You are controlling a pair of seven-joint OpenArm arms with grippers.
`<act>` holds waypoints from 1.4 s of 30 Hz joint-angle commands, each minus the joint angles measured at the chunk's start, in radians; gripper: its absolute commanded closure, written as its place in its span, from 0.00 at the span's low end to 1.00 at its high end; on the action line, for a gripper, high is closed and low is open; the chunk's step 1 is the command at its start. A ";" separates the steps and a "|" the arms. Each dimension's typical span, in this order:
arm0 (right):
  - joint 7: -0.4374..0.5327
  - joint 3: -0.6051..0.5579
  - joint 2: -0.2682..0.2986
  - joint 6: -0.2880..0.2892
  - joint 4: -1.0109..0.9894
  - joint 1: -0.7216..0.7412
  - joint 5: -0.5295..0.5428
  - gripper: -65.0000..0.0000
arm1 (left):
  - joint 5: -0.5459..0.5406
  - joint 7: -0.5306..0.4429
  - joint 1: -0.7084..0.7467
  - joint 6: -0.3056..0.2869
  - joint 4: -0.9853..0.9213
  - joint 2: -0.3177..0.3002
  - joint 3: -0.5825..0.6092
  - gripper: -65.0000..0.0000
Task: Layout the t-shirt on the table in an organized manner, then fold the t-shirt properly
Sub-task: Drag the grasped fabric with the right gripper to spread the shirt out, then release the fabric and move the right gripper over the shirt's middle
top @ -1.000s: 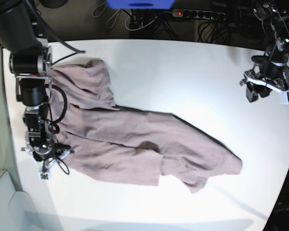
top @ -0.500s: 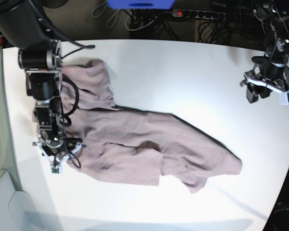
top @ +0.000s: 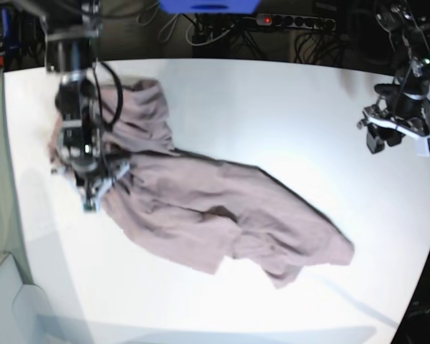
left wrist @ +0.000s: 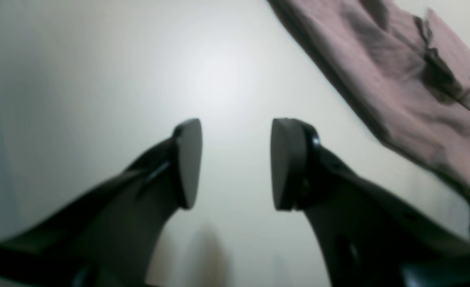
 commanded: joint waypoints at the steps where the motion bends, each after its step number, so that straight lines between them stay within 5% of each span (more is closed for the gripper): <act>1: -0.019 -0.014 0.003 0.003 0.100 -0.021 0.008 1.00 | -0.007 -0.021 -0.003 -0.002 0.014 -0.013 -0.006 0.58; 11: -0.057 0.045 0.029 0.001 0.555 -0.130 0.006 1.00 | -0.008 -0.021 -0.005 -0.002 0.017 -0.011 -0.004 0.58; 17: -0.140 0.177 0.019 0.001 0.516 -0.055 0.006 1.00 | -0.010 -0.021 0.003 -0.002 0.020 -0.010 -0.004 0.58; 27: -0.147 0.424 0.011 -0.002 0.360 -0.035 0.006 1.00 | -0.010 -0.021 0.001 -0.002 0.022 -0.010 -0.004 0.58; 32: -0.149 0.453 0.011 0.000 0.363 -0.073 0.008 1.00 | -0.010 -0.021 -0.003 -0.002 0.022 -0.010 -0.004 0.58; 39: -0.213 0.459 0.017 0.000 0.363 -0.071 0.008 0.67 | -0.010 -0.021 -0.005 -0.002 0.023 -0.010 -0.004 0.57; 42: -0.207 0.459 0.019 0.000 0.392 -0.070 0.008 0.60 | -0.010 -0.021 -0.005 -0.002 0.025 -0.010 -0.004 0.57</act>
